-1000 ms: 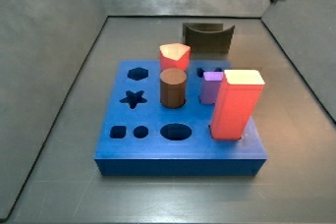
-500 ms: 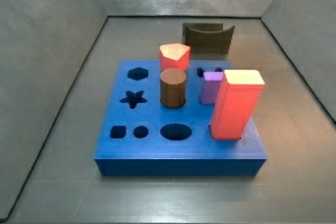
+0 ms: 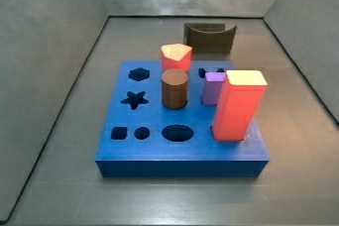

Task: Pick up the star object. Move up. Place the star object on the fixture. Regrasp the star object. Move to above the board. Insert the star object.
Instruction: Move to above the board.

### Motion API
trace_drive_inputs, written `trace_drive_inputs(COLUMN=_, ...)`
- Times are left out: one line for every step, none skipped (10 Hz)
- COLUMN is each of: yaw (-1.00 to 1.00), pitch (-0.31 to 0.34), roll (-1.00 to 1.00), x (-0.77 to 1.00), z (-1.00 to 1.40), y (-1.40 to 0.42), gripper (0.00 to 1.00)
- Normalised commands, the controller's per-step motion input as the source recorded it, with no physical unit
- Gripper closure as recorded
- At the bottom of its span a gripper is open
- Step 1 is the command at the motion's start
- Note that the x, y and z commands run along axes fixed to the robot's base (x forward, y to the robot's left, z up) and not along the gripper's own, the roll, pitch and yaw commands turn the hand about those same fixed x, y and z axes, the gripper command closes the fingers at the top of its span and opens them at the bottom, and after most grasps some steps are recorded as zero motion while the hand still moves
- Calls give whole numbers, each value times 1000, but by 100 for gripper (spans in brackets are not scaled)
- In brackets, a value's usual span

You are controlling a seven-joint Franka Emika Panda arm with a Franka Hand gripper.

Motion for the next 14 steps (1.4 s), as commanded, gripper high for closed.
trace_drive_inputs(yaw=-156, pitch=1, roll=-1000, x=-476, z=201, y=-1000, gripper=100)
trace_drive_inputs(yaw=-160, pitch=0, roll=-1000, x=-476, z=189, y=-1000, gripper=100)
trace_drive_inputs(yaw=-165, pitch=11, roll=-1000, x=-481, z=191, y=-1000, gripper=100)
trace_drive_inputs(yaw=-164, pitch=21, roll=-1000, x=-485, z=194, y=-1000, gripper=100)
trace_drive_inputs(yaw=-163, pitch=28, roll=-1000, x=-501, z=194, y=-1000, gripper=100)
trace_drive_inputs(yaw=-163, pitch=30, roll=-1000, x=-507, z=193, y=-1000, gripper=100)
trace_drive_inputs(yaw=-158, pitch=33, roll=-1000, x=-531, z=196, y=-1000, gripper=100)
trace_drive_inputs(yaw=-153, pitch=35, roll=-1000, x=-554, z=196, y=-1000, gripper=100)
trace_drive_inputs(yaw=-146, pitch=37, roll=-1000, x=-494, z=164, y=-839, gripper=100)
trace_drive_inputs(yaw=-131, pitch=34, roll=-1000, x=-294, z=80, y=-443, gripper=100)
trace_drive_inputs(yaw=-87, pitch=20, roll=-781, x=-173, z=36, y=-205, gripper=100)
trace_drive_inputs(yaw=-52, pitch=5, roll=-569, x=-108, z=19, y=-99, gripper=100)
trace_drive_inputs(yaw=-26, pitch=-7, roll=-329, x=-79, z=16, y=-58, gripper=100)
trace_drive_inputs(yaw=-20, pitch=-17, roll=-221, x=-55, z=2, y=-29, gripper=100)
